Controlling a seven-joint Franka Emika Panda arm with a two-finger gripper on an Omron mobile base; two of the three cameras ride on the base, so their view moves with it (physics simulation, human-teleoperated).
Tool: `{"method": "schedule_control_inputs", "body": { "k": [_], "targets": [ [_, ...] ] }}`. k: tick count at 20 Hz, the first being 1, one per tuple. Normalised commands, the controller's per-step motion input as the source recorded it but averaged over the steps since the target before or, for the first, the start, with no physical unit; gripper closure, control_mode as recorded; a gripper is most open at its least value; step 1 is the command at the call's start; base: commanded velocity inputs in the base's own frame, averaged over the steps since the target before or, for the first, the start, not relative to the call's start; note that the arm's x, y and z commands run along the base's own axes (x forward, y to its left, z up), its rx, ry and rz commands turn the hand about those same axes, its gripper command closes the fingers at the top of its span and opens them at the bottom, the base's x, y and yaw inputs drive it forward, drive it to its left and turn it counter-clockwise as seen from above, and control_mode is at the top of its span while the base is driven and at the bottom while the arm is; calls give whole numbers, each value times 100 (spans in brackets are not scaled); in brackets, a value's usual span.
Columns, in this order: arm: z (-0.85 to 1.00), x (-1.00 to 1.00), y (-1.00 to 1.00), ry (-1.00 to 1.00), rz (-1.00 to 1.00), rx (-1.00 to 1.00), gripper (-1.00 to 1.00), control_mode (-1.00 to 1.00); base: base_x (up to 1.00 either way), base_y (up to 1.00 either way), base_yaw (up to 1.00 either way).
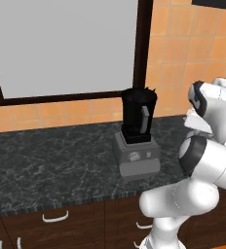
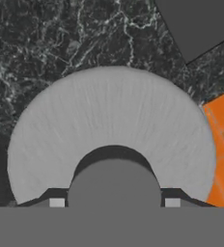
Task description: Close the lid blender by securely placing the lid on top.
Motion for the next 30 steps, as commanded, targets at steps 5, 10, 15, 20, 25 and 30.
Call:
{"method": "schedule_control_inputs", "body": {
  "k": [5, 10, 15, 20, 25, 30],
  "targets": [
    [100, 0, 1, -29, -8, 8, 100, -100, 0, 0, 0],
    [100, 0, 16, -43, -9, 7, 100, -100, 0, 0, 0],
    [100, 0, 25, -43, -12, 5, 100, -100, 0, 0, 0],
    [100, 3, 50, -34, -13, 0, 100, -100, 0, 0, 0],
    [100, 3, 81, -27, -16, 0, 100, -100, 0, 0, 0],
    [100, 2, 90, -17, -13, 0, 100, -100, 0, 0, 0]
  ]
}}
